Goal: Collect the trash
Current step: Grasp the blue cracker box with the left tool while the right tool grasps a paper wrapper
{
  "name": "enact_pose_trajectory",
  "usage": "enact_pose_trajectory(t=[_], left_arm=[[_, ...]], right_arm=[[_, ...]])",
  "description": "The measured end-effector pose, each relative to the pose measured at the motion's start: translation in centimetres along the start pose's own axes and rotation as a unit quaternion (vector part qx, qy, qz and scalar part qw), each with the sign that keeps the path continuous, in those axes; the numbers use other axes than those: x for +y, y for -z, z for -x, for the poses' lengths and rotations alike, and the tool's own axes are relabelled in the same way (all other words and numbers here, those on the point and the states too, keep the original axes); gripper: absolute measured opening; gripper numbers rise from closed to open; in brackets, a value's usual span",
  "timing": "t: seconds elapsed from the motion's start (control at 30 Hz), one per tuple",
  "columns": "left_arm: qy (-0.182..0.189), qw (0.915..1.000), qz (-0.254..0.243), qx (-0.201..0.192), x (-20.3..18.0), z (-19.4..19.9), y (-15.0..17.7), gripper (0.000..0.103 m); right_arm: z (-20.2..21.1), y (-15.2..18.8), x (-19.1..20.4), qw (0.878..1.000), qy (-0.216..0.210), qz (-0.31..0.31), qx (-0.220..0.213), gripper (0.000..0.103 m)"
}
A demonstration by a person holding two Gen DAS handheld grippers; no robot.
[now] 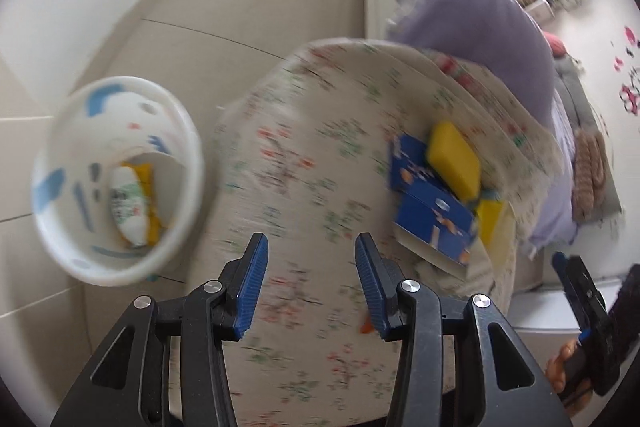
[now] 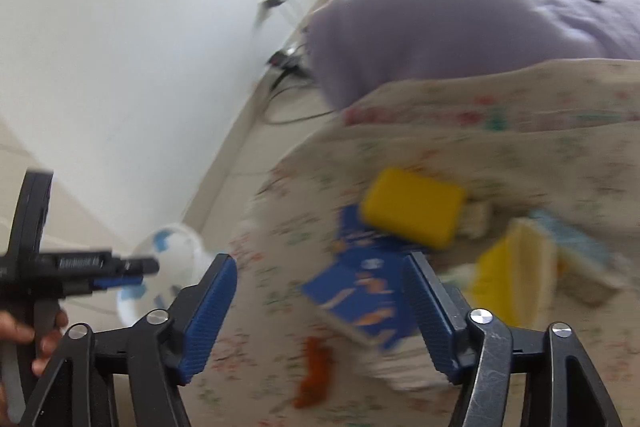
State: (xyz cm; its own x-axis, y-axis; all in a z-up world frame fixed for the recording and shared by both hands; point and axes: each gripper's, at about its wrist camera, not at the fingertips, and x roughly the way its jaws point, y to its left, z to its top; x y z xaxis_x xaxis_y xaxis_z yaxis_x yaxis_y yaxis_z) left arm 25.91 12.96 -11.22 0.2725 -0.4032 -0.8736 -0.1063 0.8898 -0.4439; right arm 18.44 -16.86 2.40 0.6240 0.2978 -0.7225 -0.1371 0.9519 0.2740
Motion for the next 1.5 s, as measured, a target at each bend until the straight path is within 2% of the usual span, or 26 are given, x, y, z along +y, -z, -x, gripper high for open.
enact_pose_trajectory(t=[0.07, 0.17, 0.3, 0.43, 0.53, 0.63, 0.67, 0.7, 0.8, 0.93, 1.07, 1.3, 1.4, 1.5], left_arm=[[0.031, 0.9993, -0.004, 0.019, -1.8, -1.4, 0.5, 0.05], [0.09, 0.9952, 0.014, 0.034, -3.7, -3.4, 1.3, 0.05], [0.141, 0.9878, 0.028, 0.06, -6.2, -5.6, 2.5, 0.05], [0.159, 0.985, 0.028, 0.062, -8.3, -7.0, 2.7, 0.05], [0.147, 0.9879, 0.026, 0.044, -9.3, -7.7, 2.4, 0.049], [0.129, 0.9908, 0.028, 0.029, -9.8, -8.3, 2.0, 0.042], [0.123, 0.9918, 0.022, 0.026, -10.0, -8.4, 1.9, 0.025], [0.109, 0.9937, 0.008, 0.025, -10.3, -8.5, 1.7, 0.013], [0.094, 0.9954, -0.015, 0.012, -11.2, -8.1, 1.4, 0.006], [0.1, 0.9942, -0.04, -0.006, -12.1, -6.8, 1.4, 0.001], [0.093, 0.9933, -0.062, -0.03, -12.3, -5.0, 1.4, 0.0], [0.075, 0.9919, -0.084, -0.059, -10.2, -1.1, 2.4, 0.0], [0.055, 0.9915, -0.097, -0.066, -9.8, 0.2, 3.1, 0.0], [0.052, 0.9905, -0.108, -0.067, -9.2, 0.8, 3.7, 0.0]], right_arm=[[0.5, 0.4, -2.5, 0.999, 0.007, -0.036, 0.003, 0.074], [0.0, 2.1, -6.1, 0.995, 0.002, -0.096, 0.02, 0.074], [-1.4, 3.7, -8.1, 0.99, 0.02, -0.128, 0.05, 0.074], [-1.1, 3.4, -9.2, 0.988, 0.019, -0.143, 0.045, 0.074], [-0.6, 3.6, -9.8, 0.987, 0.005, -0.157, 0.044, 0.074], [-0.6, 3.8, -9.3, 0.988, -0.004, -0.143, 0.053, 0.074], [-0.6, 3.9, -9.2, 0.989, -0.005, -0.137, 0.055, 0.074], [-0.7, 3.9, -9.0, 0.99, -0.006, -0.132, 0.057, 0.074], [-1.1, 4.1, -8.5, 0.991, -0.011, -0.115, 0.067, 0.074], [-1.7, 4.4, -8.0, 0.993, -0.01, -0.091, 0.08, 0.074], [-1.6, 4.8, -6.4, 0.996, -0.004, -0.033, 0.08, 0.074], [-2.3, 6.3, -2.5, 0.994, -0.005, 0.071, 0.087, 0.074], [-3.3, 6.5, -2.2, 0.993, -0.007, 0.066, 0.1, 0.074], [-3.7, 5.8, -2.5, 0.995, -0.011, 0.029, 0.093, 0.074]])
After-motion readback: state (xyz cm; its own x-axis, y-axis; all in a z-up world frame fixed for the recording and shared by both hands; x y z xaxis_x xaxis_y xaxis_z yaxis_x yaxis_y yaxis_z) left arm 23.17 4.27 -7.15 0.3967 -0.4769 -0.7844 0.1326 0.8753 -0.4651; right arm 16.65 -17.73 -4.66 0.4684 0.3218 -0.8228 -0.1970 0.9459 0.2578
